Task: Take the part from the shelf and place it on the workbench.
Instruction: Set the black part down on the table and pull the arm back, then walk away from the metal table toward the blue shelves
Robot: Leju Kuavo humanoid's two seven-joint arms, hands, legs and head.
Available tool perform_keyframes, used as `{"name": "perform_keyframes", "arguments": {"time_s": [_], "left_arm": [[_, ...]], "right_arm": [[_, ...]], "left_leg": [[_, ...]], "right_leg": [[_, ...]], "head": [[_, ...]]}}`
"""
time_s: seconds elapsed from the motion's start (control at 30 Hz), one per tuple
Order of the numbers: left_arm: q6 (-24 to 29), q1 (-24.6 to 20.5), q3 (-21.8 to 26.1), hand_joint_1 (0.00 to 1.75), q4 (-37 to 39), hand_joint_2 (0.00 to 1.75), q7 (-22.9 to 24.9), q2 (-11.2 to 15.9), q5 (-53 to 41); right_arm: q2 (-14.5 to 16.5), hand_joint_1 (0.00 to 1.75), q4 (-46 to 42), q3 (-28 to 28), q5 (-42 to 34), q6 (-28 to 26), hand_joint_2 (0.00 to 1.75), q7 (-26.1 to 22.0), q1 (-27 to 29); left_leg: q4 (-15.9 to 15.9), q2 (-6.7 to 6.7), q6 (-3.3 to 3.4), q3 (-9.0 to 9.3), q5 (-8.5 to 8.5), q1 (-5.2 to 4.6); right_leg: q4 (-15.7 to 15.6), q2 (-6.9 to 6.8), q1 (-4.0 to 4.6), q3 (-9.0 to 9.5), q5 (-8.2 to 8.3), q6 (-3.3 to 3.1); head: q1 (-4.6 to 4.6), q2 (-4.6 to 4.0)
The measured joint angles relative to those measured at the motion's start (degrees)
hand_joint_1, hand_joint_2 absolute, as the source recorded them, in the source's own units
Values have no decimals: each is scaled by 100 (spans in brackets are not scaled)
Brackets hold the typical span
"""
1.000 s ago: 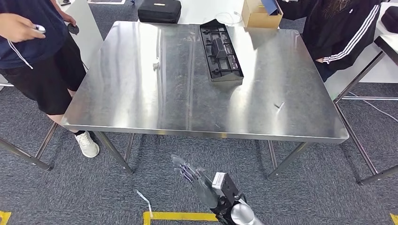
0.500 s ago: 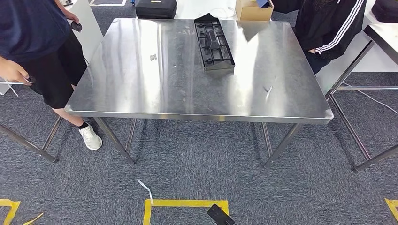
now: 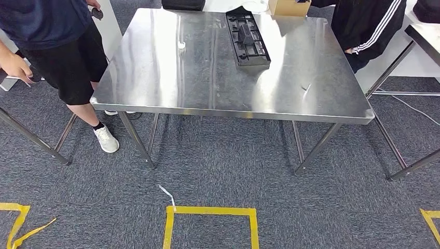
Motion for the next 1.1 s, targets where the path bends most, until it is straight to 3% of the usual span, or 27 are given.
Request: {"name": "perform_keyframes", "arguments": {"time_s": [0.03, 0.1, 0.17, 0.2, 0.23, 0.3, 0.33, 0.37, 0.43, 0.47, 0.5, 0.53, 0.6, 0.67, 0.7, 0.73, 0.8, 0.83, 0.87, 0.93, 0.97, 1.0, 1.03, 1.07, 1.1], "left_arm": [[-4, 0, -5, 0, 0, 0, 1, 1, 1], [-4, -2, -15, 0, 0, 0, 1, 2, 3], [-4, -8, -26, 0, -1, 0, 2, -1, 7], [-1, -11, -30, 0, -1, 0, 3, -2, 12], [4, -13, -32, 0, -2, 0, 3, -2, 22], [35, -7, -33, 0, -2, 0, -1, 3, 53], [56, -1, -33, 0, -2, 0, -3, 9, 71], [78, 5, -34, 0, -2, 0, -6, 15, 84], [99, 10, -35, 0, -2, 0, -15, 32, 101], [100, 11, -35, 0, -2, 0, -20, 40, 104], [100, 10, -35, 0, -2, 0, -24, 48, 107], [100, 9, -35, 0, -2, 0, -27, 54, 108], [100, 1, -35, 0, -2, 0, -34, 59, 109], [99, -23, -35, 0, -2, 0, -52, 66, 109], [97, -36, -35, 0, -2, 0, -64, 69, 109], [91, -44, -35, 0, -2, 0, -76, 74, 109], [77, -37, -36, 0, -3, 0, -98, 75, 104], [67, -31, -37, 0, -4, 0, -106, 74, 98], [56, -26, -39, 0, -4, 0, -110, 73, 88], [30, -27, -50, 0, -4, 0, -111, 72, 67], [18, -26, -59, 0, -4, 0, -107, 69, 58], [6, -27, -69, 0, -4, 0, -98, 67, 46], [-5, -27, -81, 0, -4, 0, -86, 64, 32], [-13, -27, -95, 0, -4, 0, -73, 61, 17], [-18, -28, -111, 0, -4, 0, -63, 58, 3]], "right_arm": [[-22, 0, 15, -47, -23, -3, 0, 0, 29], [-58, 0, 35, -113, -41, -6, 0, 0, 55], [-79, 0, 42, -166, -57, -10, 0, 0, 47], [-83, 0, 44, -192, -90, -13, 0, -2, 45], [-86, 0, 46, -225, -149, -21, 0, -14, 46], [-89, 0, 54, -334, -342, -76, 0, -67, 58], [-92, 0, 57, -411, -445, -121, 0, -98, 64], [-105, 0, 61, -489, -532, -170, 0, -122, 68], [-149, 0, 66, -626, -644, -243, 0, -142, 72], [-178, 0, 68, -679, -671, -262, 0, -146, 72], [-202, 0, 71, -722, -688, -272, 0, -149, 71], [-223, 0, 73, -757, -696, -276, 0, -154, 72], [-253, 0, 75, -816, -728, -290, 0, -171, 72], [-272, 0, 76, -874, -768, -305, 0, -197, 78], [-280, 0, 77, -902, -785, -308, 0, -211, 79], [-287, 0, 77, -922, -802, -307, 0, -225, 81], [-308, 0, 87, -960, -832, -287, 0, -250, 95], [-313, 0, 95, -979, -845, -272, 0, -259, 108], [-310, 0, 102, -998, -856, -254, 0, -266, 125], [-293, 0, 106, -1025, -876, -222, 0, -279, 149], [-284, 0, 106, -1032, -882, -210, 0, -285, 157], [-279, 0, 106, -1037, -884, -197, 0, -289, 161], [-272, 0, 106, -1042, -883, -184, 0, -288, 163], [-266, 0, 106, -1046, -881, -170, 0, -285, 163], [-260, 0, 106, -1050, -879, -157, 0, -278, 162]], "left_leg": [[2, 13, -5, -88, 71, -7], [6, 26, -38, -242, 215, -8], [3, 32, -100, -337, 354, -17], [-9, 39, -134, -351, 425, -18], [-33, 46, -171, -355, 495, -18], [-64, 41, -240, -380, 548, 1], [11, 31, -269, -423, 403, 10], [203, 16, -291, -486, 133, 17], [914, -4, -323, -624, -542, 27], [1298, -11, -338, -663, -728, 32], [1582, -14, -349, -654, -753, 40], [1690, -14, -354, -563, -646, 49], [1327, -13, -348, -96, -366, 66], [482, -26, -312, 550, -459, 56], [159, -35, -285, 752, -571, 36], [-32, -42, -249, 841, -657, 6], [-102, -29, -144, 750, -594, -25], [-114, -16, -76, 672, -520, -27], [-129, -2, -17, 577, -434, -20], [-133, 16, 41, 378, -265, -18], [-130, 25, 40, 275, -180, -20], [-127, 38, 31, 177, -94, -20], [-123, 50, 17, 74, -7, -17], [-119, 59, -2, -25, 78, -12], [-113, 63, -27, -115, 165, -7]], "right_leg": [[13, 1, 1, 118, 97, 55], [-538, 1, 3, 645, 344, 128], [-1469, 6, 44, 1296, 285, 72], [-1785, 11, 71, 1482, 206, 22], [-1941, 16, 101, 1548, 159, -27], [-1938, 10, 80, 1449, 251, -116], [-1935, -1, 59, 1387, 322, -181], [-1939, -15, 37, 1312, 402, -241], [-1935, -36, 43, 1147, 555, -321], [-1928, -43, 55, 1060, 629, -328], [-1915, -50, 65, 973, 701, -324], [-1891, -53, 71, 878, 770, -311], [-1802, -53, 73, 679, 883, -267], [-1697, -49, 85, 509, 962, -190], [-1663, -53, 89, 457, 1003, -146], [-1650, -60, 87, 416, 1053, -101], [-1638, -66, 72, 338, 1126, -28], [-1568, -56, 64, 279, 1045, -25], [-1404, -44, 57, 194, 862, -45], [-777, -19, 40, 13, 310, -105], [-407, -13, 35, -52, 108, -97], [-118, -8, 31, -55, 29, -54], [23, -6, 26, 17, 71, 14], [-33, -6, 16, 181, 198, 91], [-298, -5, 2, 450, 329, 152]], "head": [[0, 0], [1, 0], [-8, 0], [-8, 0], [-10, 0], [-10, 0], [-17, 0], [-27, 0], [-38, 0], [-41, 0], [-40, 0], [-40, 0], [-43, 0], [-44, 0], [-42, 0], [-38, 0], [-40, 0], [-36, 0], [-25, 0], [9, 0], [18, 0], [20, 0], [20, 0], [20, 0], [20, 0]]}}
